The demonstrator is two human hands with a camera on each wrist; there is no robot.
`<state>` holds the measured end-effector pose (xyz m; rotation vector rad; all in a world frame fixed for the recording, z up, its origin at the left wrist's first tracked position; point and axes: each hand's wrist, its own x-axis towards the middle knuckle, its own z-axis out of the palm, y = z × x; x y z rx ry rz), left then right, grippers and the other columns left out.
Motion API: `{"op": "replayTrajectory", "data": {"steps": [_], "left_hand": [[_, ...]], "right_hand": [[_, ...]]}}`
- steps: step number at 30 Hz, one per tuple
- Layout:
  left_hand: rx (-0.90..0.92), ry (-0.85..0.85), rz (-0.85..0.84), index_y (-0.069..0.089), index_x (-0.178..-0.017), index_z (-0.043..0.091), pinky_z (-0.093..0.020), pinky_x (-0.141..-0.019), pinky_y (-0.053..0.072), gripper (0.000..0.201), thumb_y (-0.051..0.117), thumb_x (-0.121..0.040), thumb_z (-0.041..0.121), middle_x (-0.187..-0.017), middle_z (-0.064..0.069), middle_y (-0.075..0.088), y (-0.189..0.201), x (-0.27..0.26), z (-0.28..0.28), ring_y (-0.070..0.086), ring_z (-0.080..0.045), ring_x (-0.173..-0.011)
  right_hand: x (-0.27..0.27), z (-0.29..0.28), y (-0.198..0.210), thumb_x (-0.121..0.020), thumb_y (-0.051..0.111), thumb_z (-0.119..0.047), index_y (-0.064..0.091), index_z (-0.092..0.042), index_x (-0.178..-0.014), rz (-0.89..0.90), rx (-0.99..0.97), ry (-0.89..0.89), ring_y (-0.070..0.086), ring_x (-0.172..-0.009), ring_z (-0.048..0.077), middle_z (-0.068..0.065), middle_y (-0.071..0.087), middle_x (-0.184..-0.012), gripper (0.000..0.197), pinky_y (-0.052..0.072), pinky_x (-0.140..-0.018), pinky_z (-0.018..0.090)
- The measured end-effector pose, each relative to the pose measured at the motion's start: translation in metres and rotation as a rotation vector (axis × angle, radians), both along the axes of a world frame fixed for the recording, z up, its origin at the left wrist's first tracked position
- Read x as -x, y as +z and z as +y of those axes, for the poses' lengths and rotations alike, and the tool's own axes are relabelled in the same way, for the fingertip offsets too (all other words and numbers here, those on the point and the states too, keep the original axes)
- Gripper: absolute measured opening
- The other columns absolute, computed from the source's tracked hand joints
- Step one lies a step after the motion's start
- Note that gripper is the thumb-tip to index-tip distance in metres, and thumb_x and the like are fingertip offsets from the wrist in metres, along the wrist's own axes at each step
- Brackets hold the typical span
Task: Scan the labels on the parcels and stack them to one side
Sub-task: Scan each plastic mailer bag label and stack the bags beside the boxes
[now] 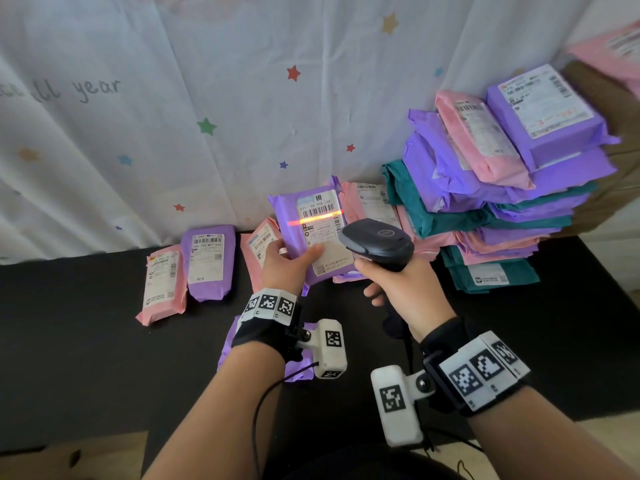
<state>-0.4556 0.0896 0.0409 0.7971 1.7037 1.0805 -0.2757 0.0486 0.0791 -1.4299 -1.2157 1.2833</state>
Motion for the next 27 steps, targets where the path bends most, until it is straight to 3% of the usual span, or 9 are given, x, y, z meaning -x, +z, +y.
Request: {"op": "replayTrajectory", "data": {"steps": [6, 14, 19, 22, 27], "left_hand": [[-0.002, 0.007, 0.050, 0.048, -0.127, 0.013, -0.040, -0.084, 0.058, 0.064, 0.080, -0.075, 0.033, -0.116, -0.005, 0.065, 0.002, -0.001, 0.002, 0.068, -0.021, -0.098], [-0.013, 0.009, 0.046, 0.050, -0.128, 0.007, -0.040, -0.084, 0.057, 0.061, 0.078, -0.077, 0.028, -0.116, -0.008, 0.065, 0.006, -0.013, 0.015, 0.067, -0.024, -0.098], [0.009, -0.073, 0.101, 0.054, -0.121, 0.006, -0.034, -0.074, 0.057, 0.059, 0.073, -0.079, 0.042, -0.106, -0.007, 0.069, 0.016, -0.037, 0.049, 0.069, -0.025, -0.090], [0.026, -0.106, 0.109, 0.055, -0.119, 0.005, -0.034, -0.078, 0.055, 0.056, 0.069, -0.082, 0.045, -0.107, -0.007, 0.068, 0.020, -0.059, 0.076, 0.068, -0.027, -0.091], [0.078, -0.203, 0.247, 0.057, -0.115, 0.001, -0.026, -0.078, 0.044, 0.032, 0.058, -0.088, 0.019, -0.109, -0.013, 0.064, 0.016, -0.093, 0.110, 0.063, -0.030, -0.100]], "right_hand": [[-0.002, 0.004, -0.001, -0.086, 0.075, -0.027, 0.067, -0.032, -0.089, 0.001, 0.005, -0.022, 0.064, -0.053, 0.003, -0.009, 0.071, -0.061, 0.010, 0.051, -0.048, 0.019], [-0.012, 0.009, -0.004, -0.084, 0.076, -0.026, 0.069, -0.032, -0.086, 0.032, 0.011, -0.081, 0.067, -0.058, 0.007, -0.005, 0.073, -0.066, 0.009, 0.054, -0.051, 0.022], [-0.031, 0.013, -0.009, -0.083, 0.078, -0.026, 0.069, -0.029, -0.089, 0.039, 0.037, -0.154, 0.068, -0.058, 0.009, -0.002, 0.073, -0.066, 0.011, 0.053, -0.051, 0.022], [-0.043, 0.015, -0.012, -0.083, 0.078, -0.022, 0.069, -0.026, -0.093, 0.048, 0.055, -0.189, 0.068, -0.058, 0.008, -0.003, 0.073, -0.069, 0.014, 0.052, -0.050, 0.021], [-0.064, 0.019, -0.012, -0.084, 0.077, -0.020, 0.070, -0.018, -0.107, 0.055, 0.087, -0.216, 0.068, -0.062, 0.012, 0.004, 0.075, -0.085, 0.024, 0.056, -0.054, 0.026]]}}
